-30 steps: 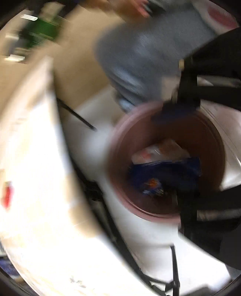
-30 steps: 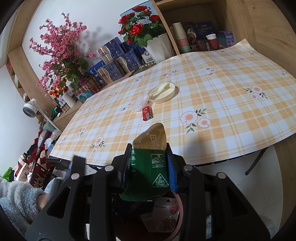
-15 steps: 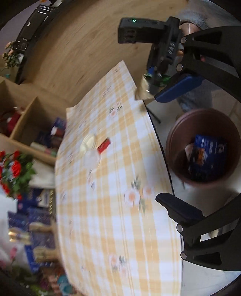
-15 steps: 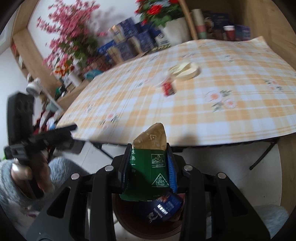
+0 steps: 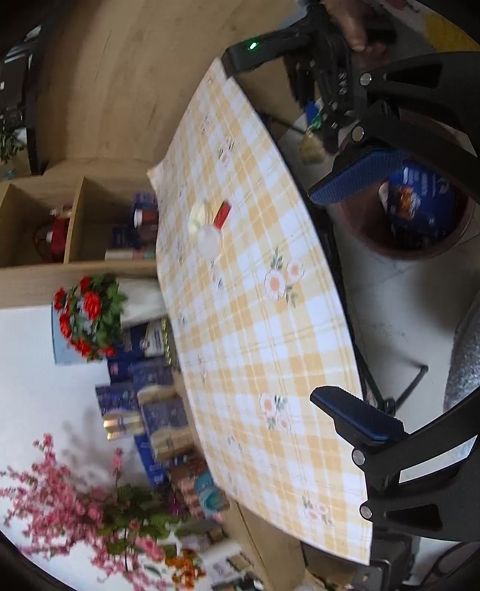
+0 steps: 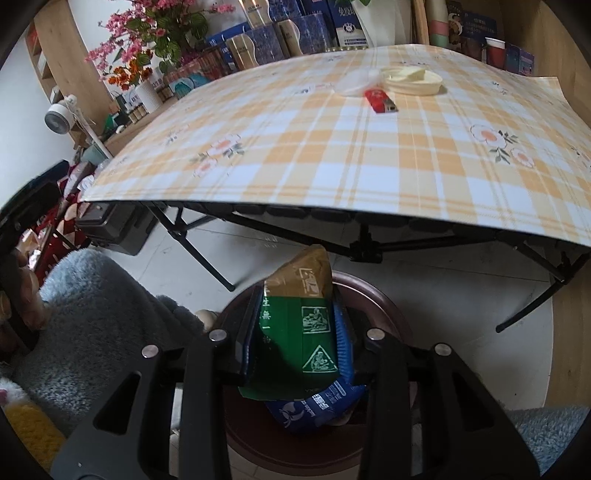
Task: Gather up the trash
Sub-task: 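Lower the green snack wrapper into the bin and open the right tool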
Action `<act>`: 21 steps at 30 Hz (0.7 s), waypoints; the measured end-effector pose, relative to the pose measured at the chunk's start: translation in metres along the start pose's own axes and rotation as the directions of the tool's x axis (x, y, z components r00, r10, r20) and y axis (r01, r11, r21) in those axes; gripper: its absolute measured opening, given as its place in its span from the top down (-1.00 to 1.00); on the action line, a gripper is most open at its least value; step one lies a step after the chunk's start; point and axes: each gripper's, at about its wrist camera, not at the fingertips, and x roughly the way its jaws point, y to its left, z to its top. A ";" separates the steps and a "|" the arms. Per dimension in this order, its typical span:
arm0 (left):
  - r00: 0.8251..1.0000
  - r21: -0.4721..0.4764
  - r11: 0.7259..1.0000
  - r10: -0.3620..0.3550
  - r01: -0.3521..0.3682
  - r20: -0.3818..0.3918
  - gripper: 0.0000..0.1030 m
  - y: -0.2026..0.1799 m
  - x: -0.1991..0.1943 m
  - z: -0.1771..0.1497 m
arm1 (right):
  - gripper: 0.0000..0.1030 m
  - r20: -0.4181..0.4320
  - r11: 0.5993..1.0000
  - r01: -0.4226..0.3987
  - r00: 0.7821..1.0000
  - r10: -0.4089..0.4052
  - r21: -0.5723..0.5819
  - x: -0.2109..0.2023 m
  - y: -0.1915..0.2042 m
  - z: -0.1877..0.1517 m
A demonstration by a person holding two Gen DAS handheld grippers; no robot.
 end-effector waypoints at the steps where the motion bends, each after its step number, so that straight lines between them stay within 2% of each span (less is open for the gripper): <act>1: 1.000 -0.010 1.000 0.016 -0.016 -0.001 -0.88 0.001 0.001 0.000 | 0.29 -0.004 1.000 0.001 1.000 -0.001 0.002 0.001 0.000 -0.001; 3: 0.999 -0.037 0.999 0.038 -0.039 -0.016 -0.88 0.006 0.006 0.000 | 0.28 -0.005 1.000 0.003 1.000 -0.003 0.006 0.001 -0.001 0.000; 7: 0.999 -0.104 0.995 0.004 -0.008 -0.039 -0.88 0.020 0.010 -0.001 | 0.26 0.000 1.000 -0.003 1.000 0.003 0.013 0.000 -0.003 -0.001; 14: 0.997 -0.200 0.980 0.002 -0.016 -0.072 -0.88 0.037 0.016 -0.005 | 0.19 0.026 0.999 -0.006 1.000 0.005 0.037 -0.005 -0.009 0.001; 15: 0.997 -0.210 0.978 0.000 -0.017 -0.078 -0.88 0.038 0.017 -0.005 | 0.13 0.034 0.999 -0.008 0.999 0.007 0.041 -0.006 -0.009 0.001; 17: 0.996 -0.223 0.975 0.004 -0.025 -0.091 -0.88 0.041 0.020 -0.006 | -0.22 0.051 0.999 -0.001 0.999 -0.001 0.046 -0.009 -0.010 0.002; 21: 0.994 -0.237 0.971 0.013 -0.038 -0.109 -0.88 0.043 0.022 -0.007 | -0.46 0.083 0.998 0.008 0.996 -0.012 0.060 -0.015 -0.014 0.004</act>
